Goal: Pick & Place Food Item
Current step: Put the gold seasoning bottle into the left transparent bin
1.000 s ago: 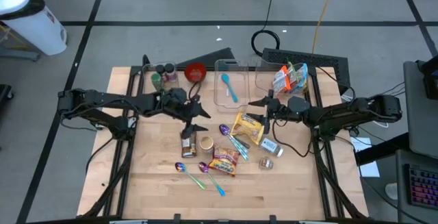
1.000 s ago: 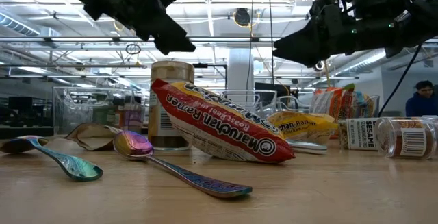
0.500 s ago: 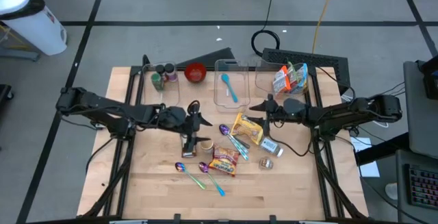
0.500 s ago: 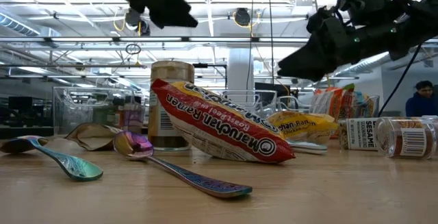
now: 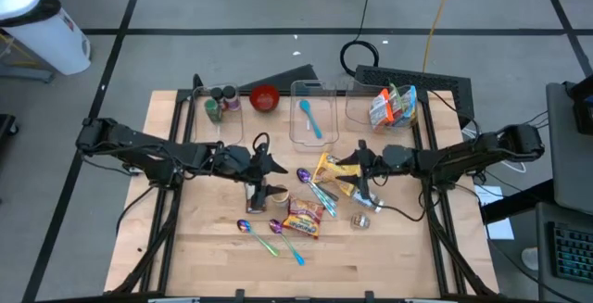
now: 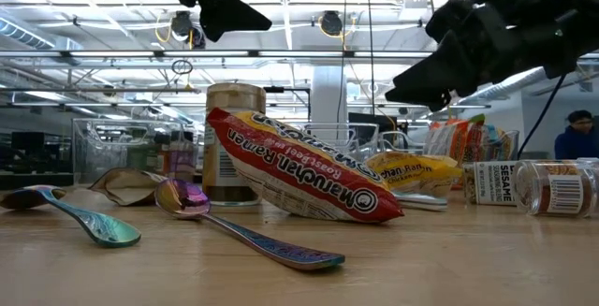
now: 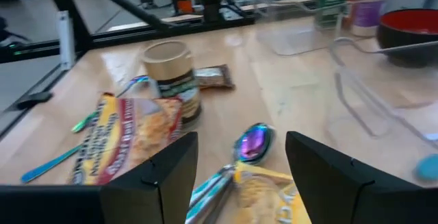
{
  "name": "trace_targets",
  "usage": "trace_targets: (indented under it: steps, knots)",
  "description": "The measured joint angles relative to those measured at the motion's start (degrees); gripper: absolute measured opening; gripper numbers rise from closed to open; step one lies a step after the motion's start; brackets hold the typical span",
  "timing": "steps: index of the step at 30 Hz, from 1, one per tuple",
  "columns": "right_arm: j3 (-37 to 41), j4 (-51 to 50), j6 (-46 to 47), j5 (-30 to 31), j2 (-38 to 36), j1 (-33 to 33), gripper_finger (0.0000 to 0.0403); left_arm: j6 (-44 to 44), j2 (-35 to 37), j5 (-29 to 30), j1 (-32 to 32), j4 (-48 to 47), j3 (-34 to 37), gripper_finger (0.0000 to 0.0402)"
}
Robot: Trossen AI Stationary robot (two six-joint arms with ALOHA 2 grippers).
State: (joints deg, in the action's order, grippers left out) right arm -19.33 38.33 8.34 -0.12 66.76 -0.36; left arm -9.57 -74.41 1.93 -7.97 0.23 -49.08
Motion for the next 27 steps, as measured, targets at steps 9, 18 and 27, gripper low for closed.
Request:
trace_targets:
  steps: [9,18,27]
  knots:
    - [0.02,0.96,0.0,0.02,0.0,3.28,0.0212,-0.65,0.0,-1.24,-0.04,-0.17,0.0,0.0317]
    - [0.04,1.75,-0.02,0.02,0.0,3.3,0.0212,-1.1,-0.02,-2.43,-0.59,-0.94,0.0,0.0385]
    - [0.07,1.72,-0.35,0.04,0.0,3.28,0.0212,-1.1,-0.98,-0.08,-3.39,-0.67,-0.07,0.0397]
